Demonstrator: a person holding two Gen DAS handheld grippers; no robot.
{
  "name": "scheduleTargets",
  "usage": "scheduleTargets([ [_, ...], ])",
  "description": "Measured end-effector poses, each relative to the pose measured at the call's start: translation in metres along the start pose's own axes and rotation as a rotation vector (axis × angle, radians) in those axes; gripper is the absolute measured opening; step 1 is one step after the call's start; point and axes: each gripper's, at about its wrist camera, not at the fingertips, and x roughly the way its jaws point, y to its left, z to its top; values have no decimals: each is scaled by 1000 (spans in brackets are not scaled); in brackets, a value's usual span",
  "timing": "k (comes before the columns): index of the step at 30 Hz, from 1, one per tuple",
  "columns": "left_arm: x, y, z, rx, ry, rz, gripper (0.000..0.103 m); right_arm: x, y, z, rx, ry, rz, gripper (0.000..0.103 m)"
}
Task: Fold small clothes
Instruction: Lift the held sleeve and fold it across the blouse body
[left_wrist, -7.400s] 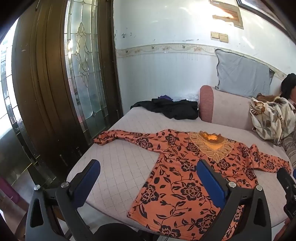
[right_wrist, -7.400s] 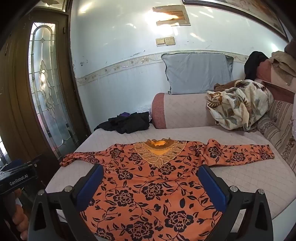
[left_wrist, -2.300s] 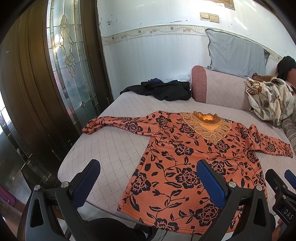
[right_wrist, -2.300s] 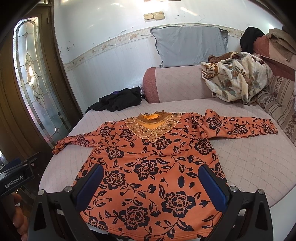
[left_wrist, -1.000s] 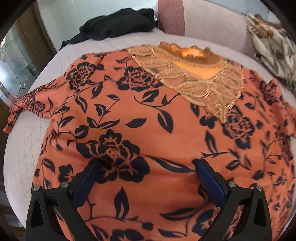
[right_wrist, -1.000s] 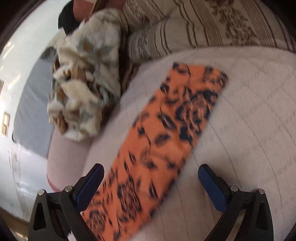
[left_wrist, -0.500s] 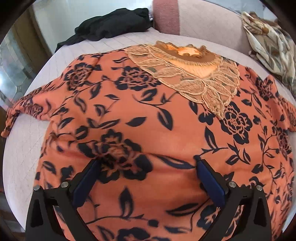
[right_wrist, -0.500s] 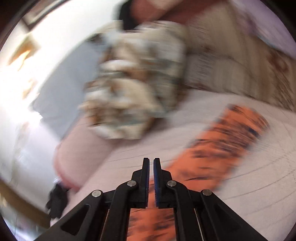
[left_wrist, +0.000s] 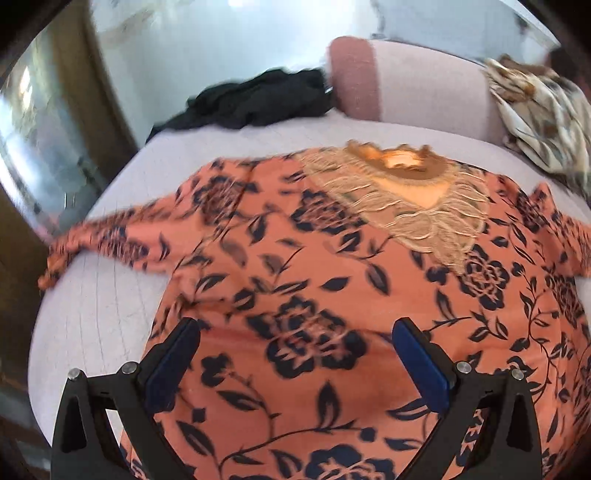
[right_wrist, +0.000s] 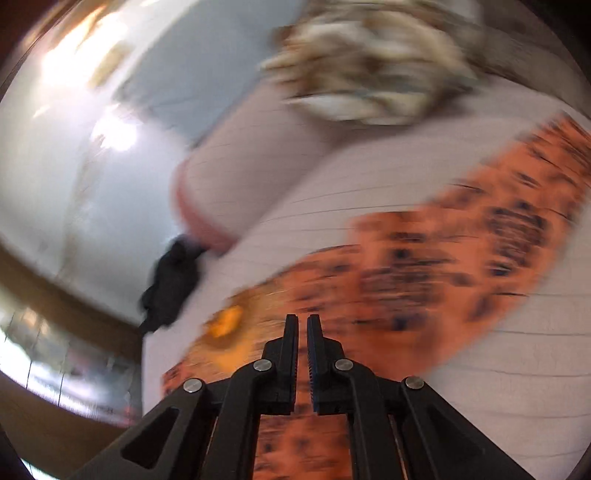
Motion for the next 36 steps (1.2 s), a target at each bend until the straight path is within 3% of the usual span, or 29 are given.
scheduleTargets([
  [1, -1, -10, 1, 30, -15, 7, 103, -5, -24, 5, 28, -24, -40, 9],
  [2, 0, -15, 1, 45, -18, 2, 103, -11, -53, 12, 67, -48, -82, 21],
  [3, 3, -24, 2, 58, -10, -19, 103, -17, -75, 18, 99, -58, -111, 49],
  [5, 12, -36, 7, 64, 15, -77, 103, -33, -130, 33, 242, -102, -121, 85],
  [8, 19, -49, 9, 86, 16, -81, 103, -54, -183, 61, 370, -218, -140, 85],
  [12, 27, -58, 13, 107, 3, -69, 103, -43, -229, 100, 500, -227, -204, 83],
  [14, 33, -57, 15, 100, 10, -65, 103, -35, -241, 114, 541, -254, -189, 83],
  [16, 40, -55, 18, 84, 28, -68, 103, -21, -234, 131, 505, -262, -231, 79],
  [17, 42, -53, 20, 76, 36, -71, 103, -14, -230, 138, 482, -263, -265, 65],
  [18, 42, -51, 20, 70, 39, -72, 103, -10, -231, 145, 467, -266, -309, 40],
  [20, 41, -44, 24, 46, 31, -62, 103, -5, -231, 150, 462, -259, -352, 12],
  [22, 37, -36, 28, 16, 14, -46, 103, -12, -226, 147, 463, -290, -303, 9],
  [24, 33, -25, 32, -15, 4, -44, 103, -28, -204, 134, 419, -365, -262, 8],
  [27, 23, -4, 37, -60, -23, -12, 103, -33, -139, 126, 266, -373, -170, 8],
  [31, 12, 32, 43, -119, -55, 65, 103, -25, -28, 103, 78, -307, 15, 8],
  [36, 6, 95, 43, -240, -66, 144, 103, 24, 107, 28, -93, -142, 224, 8],
])
